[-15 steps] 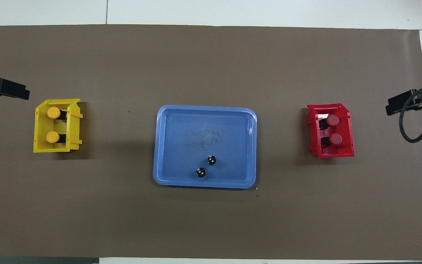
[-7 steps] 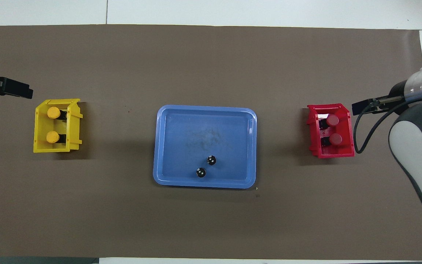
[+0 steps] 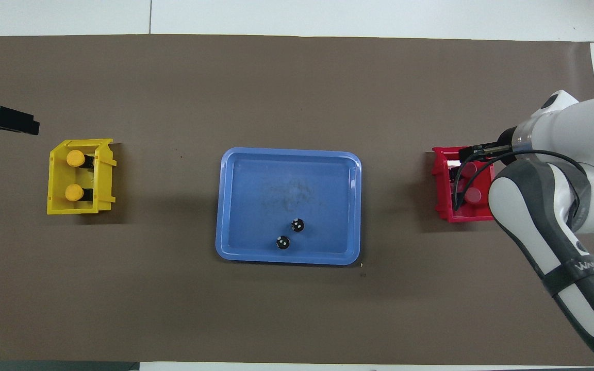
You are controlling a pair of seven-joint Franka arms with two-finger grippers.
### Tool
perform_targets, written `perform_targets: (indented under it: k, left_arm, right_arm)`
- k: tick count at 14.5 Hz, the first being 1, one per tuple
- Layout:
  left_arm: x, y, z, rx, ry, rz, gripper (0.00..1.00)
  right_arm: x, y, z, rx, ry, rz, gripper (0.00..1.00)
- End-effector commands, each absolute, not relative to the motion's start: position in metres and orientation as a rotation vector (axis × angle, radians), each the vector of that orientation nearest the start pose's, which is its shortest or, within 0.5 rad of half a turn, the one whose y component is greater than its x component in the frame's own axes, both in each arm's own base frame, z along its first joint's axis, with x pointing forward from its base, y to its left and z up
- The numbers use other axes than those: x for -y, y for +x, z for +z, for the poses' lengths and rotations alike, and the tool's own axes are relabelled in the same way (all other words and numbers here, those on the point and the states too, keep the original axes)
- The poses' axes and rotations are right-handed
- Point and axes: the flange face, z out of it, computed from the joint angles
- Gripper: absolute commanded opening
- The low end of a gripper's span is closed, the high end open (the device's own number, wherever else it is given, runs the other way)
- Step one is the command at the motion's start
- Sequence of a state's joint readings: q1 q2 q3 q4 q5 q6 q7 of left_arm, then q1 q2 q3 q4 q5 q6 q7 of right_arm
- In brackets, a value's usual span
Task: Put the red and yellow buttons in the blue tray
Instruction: 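Grasp a red button from the red holder with the right gripper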
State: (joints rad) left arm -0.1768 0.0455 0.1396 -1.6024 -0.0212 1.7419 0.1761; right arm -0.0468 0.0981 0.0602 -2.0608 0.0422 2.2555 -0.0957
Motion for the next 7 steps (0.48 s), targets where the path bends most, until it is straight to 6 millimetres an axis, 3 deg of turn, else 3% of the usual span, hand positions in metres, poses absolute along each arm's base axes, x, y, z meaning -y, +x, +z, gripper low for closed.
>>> perform_targets:
  k: [1, 7]
  left_arm:
    - [0.022, 0.581, 0.600, -0.324, -3.126, -0.178, 1.00]
    - [0.014, 0.576, 0.595, -0.300, -3.132, -0.144, 1.00]
  right_arm:
    - [-0.009, 0.578, 0.375, 0.092, -3.080, -0.127, 0.78]
    - [-0.009, 0.574, 0.363, 0.100, -3.081, -0.108, 0.72]
